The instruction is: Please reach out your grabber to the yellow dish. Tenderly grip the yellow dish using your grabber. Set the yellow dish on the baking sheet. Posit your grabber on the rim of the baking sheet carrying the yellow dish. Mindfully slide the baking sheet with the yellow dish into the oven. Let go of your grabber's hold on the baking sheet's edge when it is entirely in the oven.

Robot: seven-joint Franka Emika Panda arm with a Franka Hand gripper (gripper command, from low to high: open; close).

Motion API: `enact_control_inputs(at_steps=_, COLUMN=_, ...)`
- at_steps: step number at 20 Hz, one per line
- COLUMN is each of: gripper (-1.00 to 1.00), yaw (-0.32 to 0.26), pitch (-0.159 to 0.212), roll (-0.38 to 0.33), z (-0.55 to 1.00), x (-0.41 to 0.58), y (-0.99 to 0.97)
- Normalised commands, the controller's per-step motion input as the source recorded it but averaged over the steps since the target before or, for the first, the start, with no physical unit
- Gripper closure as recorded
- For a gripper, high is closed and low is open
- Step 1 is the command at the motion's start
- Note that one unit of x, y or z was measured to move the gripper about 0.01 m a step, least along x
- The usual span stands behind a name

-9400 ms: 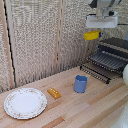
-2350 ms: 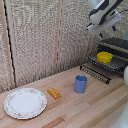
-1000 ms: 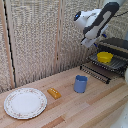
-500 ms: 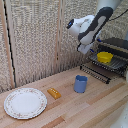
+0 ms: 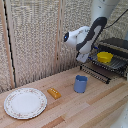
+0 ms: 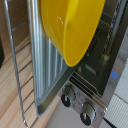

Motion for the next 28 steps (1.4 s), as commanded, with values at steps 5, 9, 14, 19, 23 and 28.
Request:
enact_control_inputs(at_steps=5, gripper=-1.0, yaw=0.196, pitch=0.0, roll=-0.192, z=-0.19, x=-0.224, y=-0.1)
enact_control_inputs(at_steps=9, gripper=-1.0, yaw=0.194, pitch=-0.005, roll=-0.108, z=-0.2, x=-0.287, y=-0.23)
enact_control_inputs(at_steps=14, gripper=-1.0, yaw=0.183, pitch=-0.006, roll=-0.092, z=-0.13, x=-0.201, y=-0.28)
enact_control_inputs(at_steps=19, gripper=-1.0, yaw=0.162, pitch=-0.051, roll=-0.094, z=-0.01, x=-0.251, y=-0.28)
enact_control_inputs(at_steps=23, gripper=1.0, yaw=0.137, pitch=-0.032, roll=-0.076, z=0.0, x=-0.171, y=-0.05)
enact_control_inputs(at_steps=28, gripper=1.0, yaw=0.104, pitch=-0.006, roll=-0.05, z=0.0, x=-0.196, y=0.0)
